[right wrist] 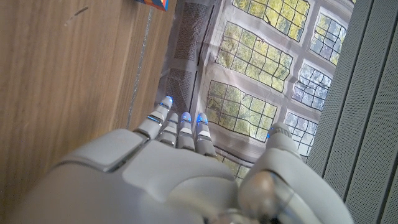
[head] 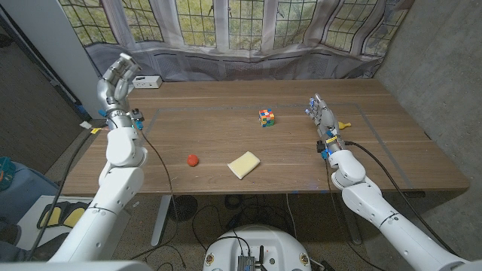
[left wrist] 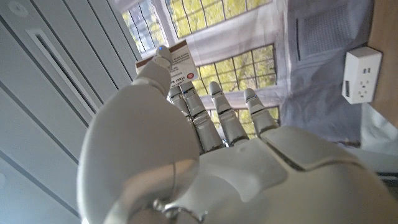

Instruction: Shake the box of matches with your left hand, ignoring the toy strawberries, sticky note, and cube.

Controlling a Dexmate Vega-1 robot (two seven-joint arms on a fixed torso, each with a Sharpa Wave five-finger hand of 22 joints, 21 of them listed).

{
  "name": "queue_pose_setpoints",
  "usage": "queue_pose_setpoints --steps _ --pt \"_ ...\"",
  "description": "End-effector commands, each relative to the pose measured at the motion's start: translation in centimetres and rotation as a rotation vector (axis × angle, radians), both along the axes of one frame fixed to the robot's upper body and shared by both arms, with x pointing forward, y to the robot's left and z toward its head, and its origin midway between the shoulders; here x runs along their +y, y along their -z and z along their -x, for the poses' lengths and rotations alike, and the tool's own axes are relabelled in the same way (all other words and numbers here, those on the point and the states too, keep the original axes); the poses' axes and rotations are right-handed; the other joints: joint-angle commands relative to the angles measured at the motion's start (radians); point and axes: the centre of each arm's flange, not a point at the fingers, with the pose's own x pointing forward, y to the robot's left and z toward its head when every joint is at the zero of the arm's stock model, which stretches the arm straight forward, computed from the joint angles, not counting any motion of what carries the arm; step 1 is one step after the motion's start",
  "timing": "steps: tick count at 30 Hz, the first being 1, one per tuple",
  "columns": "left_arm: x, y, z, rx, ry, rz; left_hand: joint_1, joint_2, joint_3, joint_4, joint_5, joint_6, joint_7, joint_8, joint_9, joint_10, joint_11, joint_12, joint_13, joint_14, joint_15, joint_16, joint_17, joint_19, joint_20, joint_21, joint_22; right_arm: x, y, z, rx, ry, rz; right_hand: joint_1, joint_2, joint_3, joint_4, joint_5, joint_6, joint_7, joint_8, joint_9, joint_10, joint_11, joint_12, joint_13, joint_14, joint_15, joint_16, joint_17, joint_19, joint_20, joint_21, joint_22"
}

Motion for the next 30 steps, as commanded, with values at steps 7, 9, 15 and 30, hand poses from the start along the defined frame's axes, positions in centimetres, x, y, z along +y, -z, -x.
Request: queue_pose_setpoints --steps 7,9,15,30 --pt "-17.6 -9.1 -0.1 -0.053 -0.686 -0.983 0.017 0.008 -0.005 -0.001 0.007 0.046 -0.041 -0.001 0.002 0.022 -0.03 -0.004 0.007 0.002 -0.021 -0.009 0.0 -0.01 0.002 -0.009 0.003 -1.5 1.0 1.3 -0.024 0.028 -0.045 0.003 0.003 -0.005 -0.003 -0.003 0.006 0.002 0.0 0.005 0.006 0.001 -0.001 0.004 0.004 0.001 -0.002 0.005 0.004 0.005 0.003 0.004" --pt "-18.8 -8.7 -0.1 -0.059 -0.787 -1.049 0.019 0.009 -0.005 -0.001 0.007 0.047 -0.045 -0.001 0.002 0.025 -0.031 -0.004 0.007 0.002 -0.023 -0.009 0.0 -0.013 0.002 -0.011 0.002 -1.6 1.0 1.3 -0.026 0.027 -0.041 0.003 0.003 -0.006 -0.003 -0.003 0.006 0.002 0.0 0.005 0.006 0.001 -0.001 0.004 0.004 0.0 -0.002 0.005 0.004 0.005 0.003 0.004" --pt "-21.9 -7.2 -1.1 -0.025 -0.913 -1.242 0.024 0.01 -0.005 -0.003 0.007 0.059 -0.052 0.003 0.003 0.03 -0.032 -0.004 0.008 0.0 -0.03 -0.011 0.0 -0.016 0.001 -0.013 0.002 -1.8 0.8 1.0 -0.023 0.017 -0.041 0.003 0.003 -0.006 -0.002 -0.003 0.006 0.002 -0.001 0.005 0.006 0.002 -0.001 0.004 0.003 0.001 -0.002 0.005 0.004 0.005 0.003 0.004" --pt "-23.2 -5.9 -1.9 0.041 -0.906 -1.325 0.027 0.009 -0.008 -0.002 0.006 0.062 -0.052 0.002 0.003 0.034 -0.033 -0.006 0.009 -0.002 -0.035 -0.011 0.0 -0.016 0.0 -0.014 0.002 -2.0 0.8 0.3 -0.009 0.001 -0.041 0.004 0.003 -0.006 -0.002 -0.003 0.005 0.002 -0.001 0.005 0.006 0.003 -0.001 0.004 0.003 0.001 -0.003 0.005 0.004 0.005 0.003 0.004"
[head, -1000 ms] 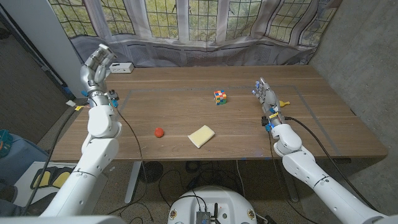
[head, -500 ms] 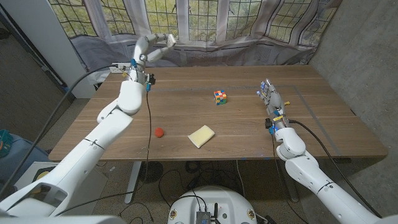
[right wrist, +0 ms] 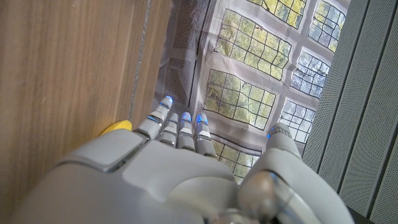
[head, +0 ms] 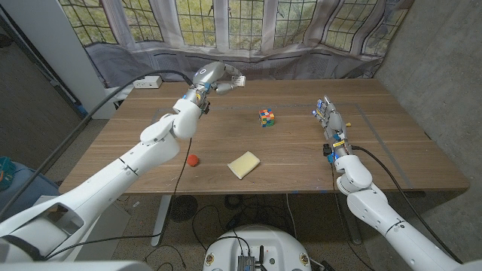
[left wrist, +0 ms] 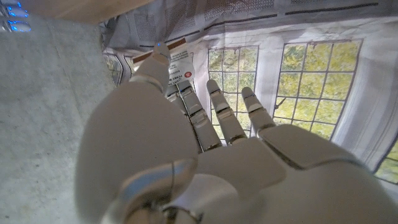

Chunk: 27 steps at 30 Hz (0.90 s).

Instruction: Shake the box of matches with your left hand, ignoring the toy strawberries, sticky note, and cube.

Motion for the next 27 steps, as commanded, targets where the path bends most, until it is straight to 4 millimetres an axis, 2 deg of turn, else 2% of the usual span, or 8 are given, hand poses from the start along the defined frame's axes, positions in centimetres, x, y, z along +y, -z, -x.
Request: queue_pose_setpoints --steps 1,8,20,27 --pt "-1.1 0.0 0.7 -0.118 -0.137 -0.135 0.014 0.012 -0.006 0.002 0.002 0.062 -0.052 0.007 0.004 0.032 -0.03 0.001 0.004 -0.002 -0.034 0.0 0.0 0.001 0.001 -0.003 0.002 -0.3 0.0 -0.4 0.004 -0.009 0.005 0.004 0.003 -0.003 0.001 -0.003 0.006 0.003 -0.001 0.005 0.005 0.003 -0.001 0.004 0.003 0.001 -0.003 0.005 0.004 0.005 0.003 0.004" --pt "1.3 -0.5 1.4 -0.111 -0.017 0.046 0.012 0.012 -0.009 0.004 0.002 0.059 -0.05 0.005 0.004 0.033 -0.03 0.0 0.005 0.001 -0.031 0.001 0.001 0.005 0.0 -0.002 0.002 -0.5 -0.1 -0.4 0.003 -0.004 -0.004 0.004 0.003 -0.003 0.001 -0.003 0.005 0.003 -0.001 0.005 0.005 0.001 -0.001 0.004 0.004 0.001 -0.002 0.006 0.004 0.005 0.003 0.004" --pt "8.6 -1.5 4.9 -0.143 0.163 0.393 0.007 0.01 -0.016 0.007 0.0 0.06 -0.043 0.004 0.004 0.033 -0.029 -0.002 0.006 0.006 -0.023 0.002 0.001 0.008 0.001 -0.002 0.002 -0.1 -0.4 -0.8 0.0 -0.019 0.011 0.004 0.003 -0.003 0.001 -0.003 0.006 0.003 -0.001 0.005 0.006 0.002 -0.001 0.004 0.004 0.002 -0.003 0.006 0.004 0.005 0.003 0.004" --pt "13.4 -0.7 6.3 -0.129 0.267 0.595 0.004 0.01 -0.019 0.009 0.0 0.056 -0.042 0.002 0.004 0.031 -0.028 -0.003 0.008 0.008 -0.02 0.003 0.001 0.009 0.002 -0.002 0.002 0.3 -0.8 -1.2 0.0 -0.031 0.021 0.003 0.003 -0.004 0.001 -0.003 0.006 0.003 -0.001 0.005 0.005 0.002 -0.001 0.004 0.003 0.001 -0.003 0.006 0.004 0.005 0.003 0.004"
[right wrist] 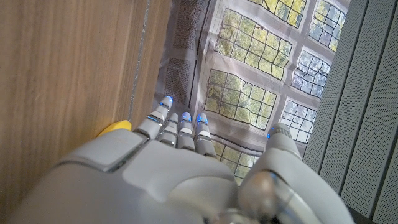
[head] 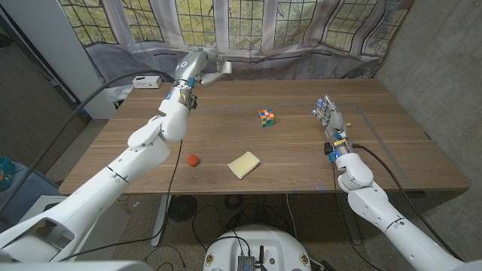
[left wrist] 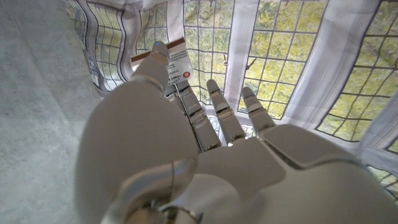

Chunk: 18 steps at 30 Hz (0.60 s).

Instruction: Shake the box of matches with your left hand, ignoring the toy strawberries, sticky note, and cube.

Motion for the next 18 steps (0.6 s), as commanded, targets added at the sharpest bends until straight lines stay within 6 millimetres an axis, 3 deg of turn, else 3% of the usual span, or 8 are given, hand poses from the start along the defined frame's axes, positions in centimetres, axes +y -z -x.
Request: queue_pose_setpoints --steps 1,13,18 --pt "7.6 0.7 2.6 -0.006 0.202 0.32 0.004 0.011 0.0 0.004 0.002 0.04 -0.027 0.002 0.003 0.018 -0.014 0.004 0.003 0.008 -0.02 0.003 0.001 0.009 0.002 -0.002 0.002 0.7 -0.4 -0.6 0.0 -0.019 0.019 0.003 0.003 -0.004 0.001 -0.003 0.005 0.003 -0.001 0.005 0.005 0.002 -0.001 0.004 0.004 0.002 -0.003 0.006 0.004 0.005 0.003 0.004" --pt "14.8 4.8 3.5 -0.007 0.507 0.692 0.003 0.019 -0.002 0.007 0.003 0.047 -0.023 0.004 0.004 0.024 -0.01 0.005 0.006 0.018 -0.019 0.006 0.002 0.013 0.002 -0.002 0.003 1.6 -1.2 -1.2 0.0 -0.038 0.037 0.003 0.003 -0.005 0.001 -0.003 0.005 0.004 -0.001 0.005 0.007 0.002 -0.001 0.004 0.004 0.001 -0.002 0.006 0.005 0.004 0.003 0.004" --pt "16.8 7.1 2.8 0.036 0.658 0.819 0.003 0.022 0.0 0.007 0.004 0.051 -0.025 0.005 0.004 0.025 -0.013 0.005 0.007 0.022 -0.021 0.006 0.002 0.018 0.001 0.0 0.003 1.8 -1.6 -1.4 -0.004 -0.043 0.043 0.003 0.003 -0.005 0.001 -0.003 0.005 0.003 -0.001 0.005 0.007 0.003 -0.001 0.004 0.004 0.0 -0.003 0.006 0.005 0.004 0.003 0.004"
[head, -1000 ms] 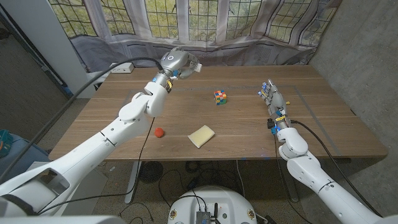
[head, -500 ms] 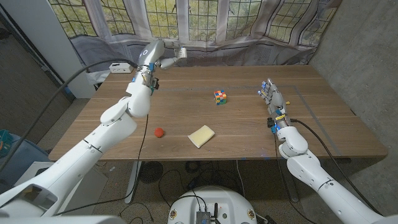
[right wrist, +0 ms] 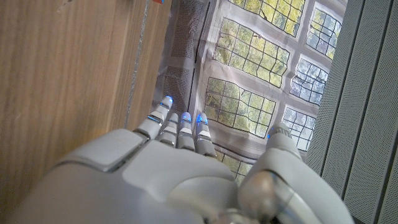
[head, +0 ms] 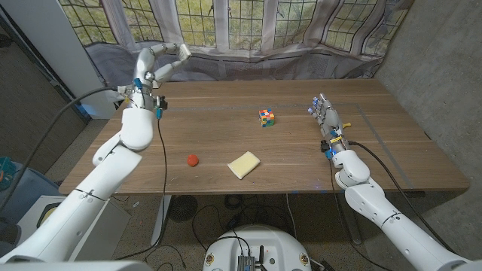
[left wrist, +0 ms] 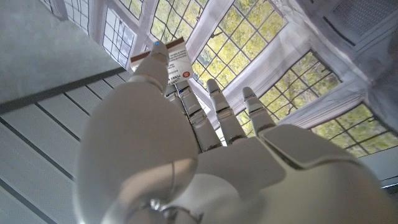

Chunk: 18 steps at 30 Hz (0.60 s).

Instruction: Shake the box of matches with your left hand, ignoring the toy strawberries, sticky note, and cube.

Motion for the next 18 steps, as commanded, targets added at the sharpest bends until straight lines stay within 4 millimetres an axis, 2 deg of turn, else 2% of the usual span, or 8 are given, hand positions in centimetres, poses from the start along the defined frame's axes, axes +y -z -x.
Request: queue_pose_setpoints --steps 1,8,12,18 --pt "8.6 5.9 0.2 0.036 0.283 0.392 0.001 0.023 0.006 0.006 0.007 0.047 -0.022 0.003 0.005 0.018 -0.014 0.006 0.005 0.012 -0.021 0.005 0.001 0.012 0.001 0.0 0.003 0.8 -0.8 -0.6 -0.004 -0.018 0.026 0.003 0.003 -0.005 0.001 -0.003 0.005 0.003 -0.001 0.005 0.007 0.003 -0.001 0.004 0.004 0.0 -0.003 0.006 0.005 0.004 0.003 0.004" --pt "11.2 10.0 -0.8 0.047 0.41 0.581 0.001 0.025 0.007 0.005 0.008 0.046 -0.021 0.003 0.005 0.019 -0.015 0.005 0.006 0.015 -0.022 0.004 0.0 0.017 0.001 0.002 0.004 1.1 -1.4 -0.7 -0.022 -0.02 0.03 0.004 0.003 -0.005 0.001 -0.003 0.005 0.003 -0.001 0.005 0.008 0.002 -0.001 0.004 0.006 -0.001 -0.002 0.006 0.007 0.002 0.004 0.003" --pt "12.5 12.7 -1.1 0.042 0.417 0.687 0.001 0.026 0.008 0.006 0.008 0.044 -0.022 0.002 0.005 0.018 -0.013 0.005 0.006 0.018 -0.021 0.003 0.0 0.02 0.001 0.003 0.004 1.0 -1.6 -0.5 -0.032 -0.018 0.028 0.004 0.003 -0.005 0.001 -0.003 0.006 0.004 0.0 0.005 0.01 0.002 0.0 0.004 0.007 -0.002 -0.002 0.006 0.009 -0.001 0.005 0.003" --pt "13.3 17.1 -2.2 0.054 0.431 0.87 -0.005 0.026 0.008 0.008 0.008 0.034 -0.024 -0.003 0.005 0.016 -0.014 0.003 0.008 0.021 -0.019 0.001 -0.001 0.027 0.001 0.004 0.004 0.9 -1.6 -0.4 -0.033 -0.017 0.022 0.004 0.003 -0.005 0.001 -0.003 0.008 0.007 0.0 0.005 0.012 0.002 0.001 0.004 0.012 -0.005 0.0 0.006 0.018 -0.009 0.008 0.003"
